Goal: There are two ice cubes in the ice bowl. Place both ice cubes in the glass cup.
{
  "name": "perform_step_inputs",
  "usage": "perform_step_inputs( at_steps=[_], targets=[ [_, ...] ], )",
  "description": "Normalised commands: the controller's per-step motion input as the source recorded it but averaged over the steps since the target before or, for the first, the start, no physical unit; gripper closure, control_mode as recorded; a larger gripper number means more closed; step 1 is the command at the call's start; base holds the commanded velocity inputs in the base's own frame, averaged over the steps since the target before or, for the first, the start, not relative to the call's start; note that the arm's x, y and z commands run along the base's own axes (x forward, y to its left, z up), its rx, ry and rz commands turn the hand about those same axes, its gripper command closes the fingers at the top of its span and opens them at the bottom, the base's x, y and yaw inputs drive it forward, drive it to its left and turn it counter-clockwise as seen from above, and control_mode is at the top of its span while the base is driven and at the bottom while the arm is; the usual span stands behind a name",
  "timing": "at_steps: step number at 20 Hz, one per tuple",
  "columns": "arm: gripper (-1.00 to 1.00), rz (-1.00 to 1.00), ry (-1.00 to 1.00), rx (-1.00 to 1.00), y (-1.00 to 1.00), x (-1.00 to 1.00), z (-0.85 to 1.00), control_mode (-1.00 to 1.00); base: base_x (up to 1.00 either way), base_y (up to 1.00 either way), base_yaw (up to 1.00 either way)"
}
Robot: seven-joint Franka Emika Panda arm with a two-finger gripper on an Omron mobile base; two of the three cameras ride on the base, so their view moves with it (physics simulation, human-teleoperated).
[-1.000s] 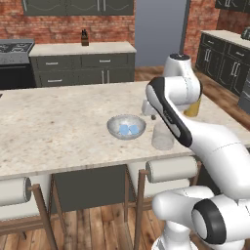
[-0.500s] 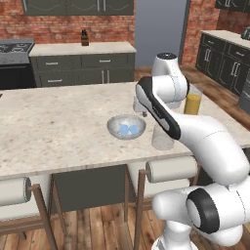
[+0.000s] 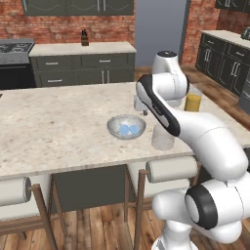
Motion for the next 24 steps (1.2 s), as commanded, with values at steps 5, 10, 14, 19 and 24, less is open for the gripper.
perform_step_inputs(
  at_steps=[5, 10, 14, 19, 24],
  targets=[
    [-1.0, 0.0, 0.0, 0.0, -0.08, 0.16, 0.0, -1.0, 0.0, 0.0, 0.0],
    [-1.0, 0.0, 0.0, 0.0, -0.05, 0.13, 0.0, -1.0, 0.0, 0.0, 0.0],
    [-1.0, 0.0, 0.0, 0.03, -0.01, 0.12, 0.0, -1.0, 0.0, 0.0, 0.0],
    [-1.0, 0.0, 0.0, 0.07, 0.0, 0.33, 0.0, -1.0, 0.0, 0.0, 0.0],
    [-1.0, 0.0, 0.02, 0.02, 0.0, 0.5, 0.0, -1.0, 0.0, 0.0, 0.0]
  ],
)
